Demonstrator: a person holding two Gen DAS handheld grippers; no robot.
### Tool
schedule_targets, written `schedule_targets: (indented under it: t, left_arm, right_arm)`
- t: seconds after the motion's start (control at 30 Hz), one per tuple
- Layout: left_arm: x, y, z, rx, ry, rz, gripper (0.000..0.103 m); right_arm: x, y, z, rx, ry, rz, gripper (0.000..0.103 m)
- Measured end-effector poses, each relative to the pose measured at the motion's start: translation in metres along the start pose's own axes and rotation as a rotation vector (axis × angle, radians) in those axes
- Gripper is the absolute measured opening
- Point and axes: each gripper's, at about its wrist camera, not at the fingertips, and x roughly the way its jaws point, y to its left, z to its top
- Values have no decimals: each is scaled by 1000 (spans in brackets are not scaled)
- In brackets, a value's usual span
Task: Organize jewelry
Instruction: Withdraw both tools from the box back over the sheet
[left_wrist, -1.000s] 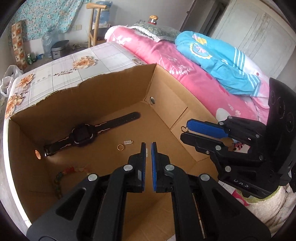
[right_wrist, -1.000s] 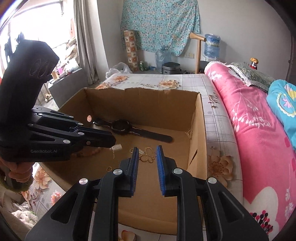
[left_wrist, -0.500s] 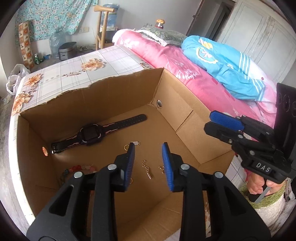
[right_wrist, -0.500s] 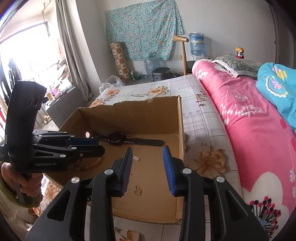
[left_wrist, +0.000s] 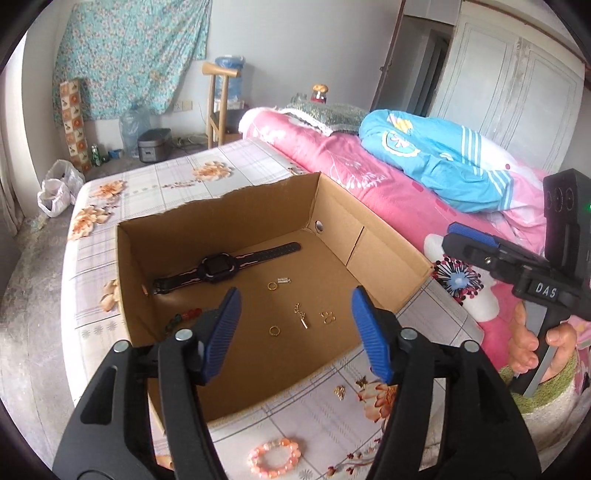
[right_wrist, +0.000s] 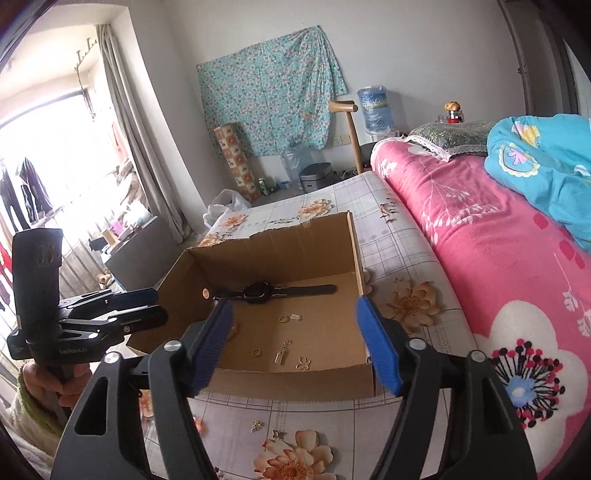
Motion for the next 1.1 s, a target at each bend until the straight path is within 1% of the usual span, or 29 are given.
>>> schedule_targets:
  t: [0.03, 0.1, 0.17, 0.2, 0.33, 0.4, 0.43, 0.53, 0.6, 0.7, 0.73, 0.8, 0.83, 0.9, 0.93, 1.03, 1.1]
  left_arm:
    - [-7, 0, -5, 5, -10, 11, 65]
    - [-21, 0, -15, 8, -25, 27, 69]
    - [-30, 1, -24, 0, -29, 30, 71]
    - [-34, 3, -29, -6, -30, 32, 72]
    - [-44, 7, -49, -15, -24, 65, 72]
    - [-47, 8, -59, -13, -22, 74, 73]
    - [-48, 8, -65, -17, -18, 78, 73]
    - [-47, 10, -80, -35, 3, 93, 73]
    - [-45, 11, -89, -47, 17, 99, 73]
    - [-40, 12, -102, -65, 41, 96, 73]
    - [-37, 12, -106, -63, 52, 102, 73]
    - [-31, 9, -113, -50, 74, 115, 73]
    - [-27, 7, -116, -37, 85, 128, 73]
    - [-19, 2, -121, -23, 101, 137, 73]
    - [-14, -1, -124, -20, 111, 131, 73]
    - [0, -13, -130, 10, 138, 126, 73]
    - [8, -20, -134, 39, 153, 122, 73]
  right_arm:
    - [-6, 2, -2, -2, -6, -8, 75]
    - [-15, 5, -6, -5, -9, -28, 83]
    - [-22, 9, -11, -13, 1, -47, 86]
    - [-25, 12, -15, -20, 14, -65, 89]
    - [-31, 24, -27, -66, 53, -145, 95]
    - [-35, 30, -34, -104, 63, -193, 96]
    - [-37, 33, -37, -128, 69, -230, 96]
    - [-33, 40, -48, -207, 112, -390, 96]
    - [-27, 42, -56, -273, 146, -460, 96]
    - [-18, 42, -63, -353, 183, -528, 96]
    - [-18, 42, -63, -363, 187, -534, 96]
    - [-21, 39, -63, -351, 169, -502, 96]
    - [-22, 37, -63, -332, 161, -469, 96]
    - [-21, 31, -68, -277, 162, -368, 96]
    - [-18, 29, -71, -261, 176, -347, 96]
    - [-1, 28, -85, -243, 224, -389, 96]
    - [7, 28, -95, -222, 240, -384, 96]
